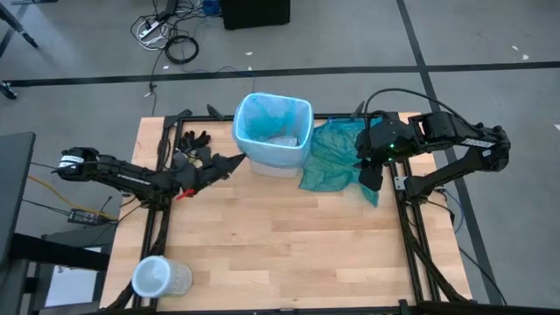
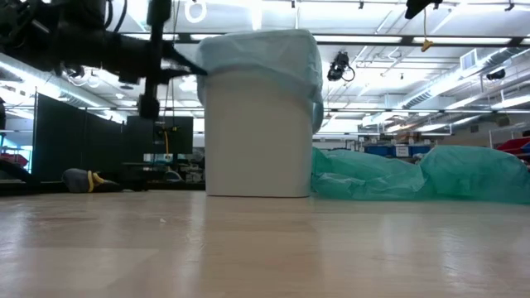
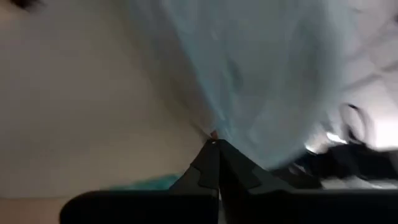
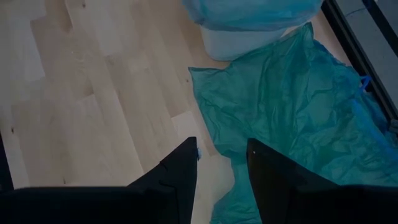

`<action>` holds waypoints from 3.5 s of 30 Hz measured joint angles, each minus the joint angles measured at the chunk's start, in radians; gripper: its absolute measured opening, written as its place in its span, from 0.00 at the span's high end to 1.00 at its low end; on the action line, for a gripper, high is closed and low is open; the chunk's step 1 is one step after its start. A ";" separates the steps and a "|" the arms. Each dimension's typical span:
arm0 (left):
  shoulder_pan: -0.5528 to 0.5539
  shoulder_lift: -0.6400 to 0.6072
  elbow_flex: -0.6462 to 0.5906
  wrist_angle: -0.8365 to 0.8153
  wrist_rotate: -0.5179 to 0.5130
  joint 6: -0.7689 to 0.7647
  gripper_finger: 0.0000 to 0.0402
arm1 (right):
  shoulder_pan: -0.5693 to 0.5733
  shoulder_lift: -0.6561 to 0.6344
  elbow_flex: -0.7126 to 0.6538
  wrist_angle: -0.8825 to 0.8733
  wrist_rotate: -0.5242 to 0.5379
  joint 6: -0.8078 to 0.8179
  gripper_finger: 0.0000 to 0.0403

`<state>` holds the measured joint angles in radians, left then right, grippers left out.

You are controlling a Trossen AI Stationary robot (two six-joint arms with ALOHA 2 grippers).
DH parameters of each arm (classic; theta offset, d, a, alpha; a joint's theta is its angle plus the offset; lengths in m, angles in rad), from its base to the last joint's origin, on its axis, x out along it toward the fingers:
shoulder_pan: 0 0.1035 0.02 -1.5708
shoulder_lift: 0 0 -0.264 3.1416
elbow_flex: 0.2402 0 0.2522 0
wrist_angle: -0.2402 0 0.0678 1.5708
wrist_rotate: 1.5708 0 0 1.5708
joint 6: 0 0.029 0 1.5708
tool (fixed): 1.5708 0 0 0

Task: Place trash/remove bag and relplace
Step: Remove the blue plastic trash bag from the trash bin

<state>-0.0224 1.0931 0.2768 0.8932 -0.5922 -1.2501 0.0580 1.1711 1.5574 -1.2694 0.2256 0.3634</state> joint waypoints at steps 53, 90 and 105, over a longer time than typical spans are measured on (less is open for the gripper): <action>-0.281 -0.011 0.581 -0.829 0.506 1.079 0.98 | 0.002 0.005 -0.175 0.069 -0.166 -0.078 0.69; -0.193 0.233 0.879 -1.833 -0.193 1.527 0.78 | -0.003 0.005 -0.241 0.162 -0.005 -0.099 0.46; -0.188 0.238 0.879 -1.771 -0.229 1.523 0.78 | -0.003 0.005 -0.241 0.162 -0.011 -0.093 0.47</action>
<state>-0.2106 1.3315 1.1553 -0.8782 -0.8214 0.2733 0.0551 1.1759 1.3163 -1.1076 0.2146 0.2703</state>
